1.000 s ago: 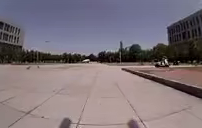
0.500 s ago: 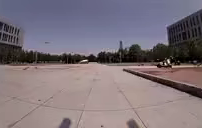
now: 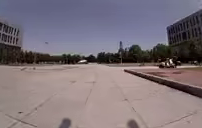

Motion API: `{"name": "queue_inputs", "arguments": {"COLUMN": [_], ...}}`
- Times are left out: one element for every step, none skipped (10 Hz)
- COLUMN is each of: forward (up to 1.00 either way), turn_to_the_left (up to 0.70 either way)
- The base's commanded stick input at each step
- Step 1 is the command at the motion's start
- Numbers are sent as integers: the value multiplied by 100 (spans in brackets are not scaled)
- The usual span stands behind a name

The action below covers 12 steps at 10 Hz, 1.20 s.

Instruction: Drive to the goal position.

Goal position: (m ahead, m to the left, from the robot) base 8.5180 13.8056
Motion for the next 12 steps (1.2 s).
{"name": "queue_inputs", "arguments": {"forward": [100,100,100,100,100,100,100,100,100,100,100,100], "turn_to_the_left": [0,0,0,0,0,0,0,0,0,0,0,0]}}
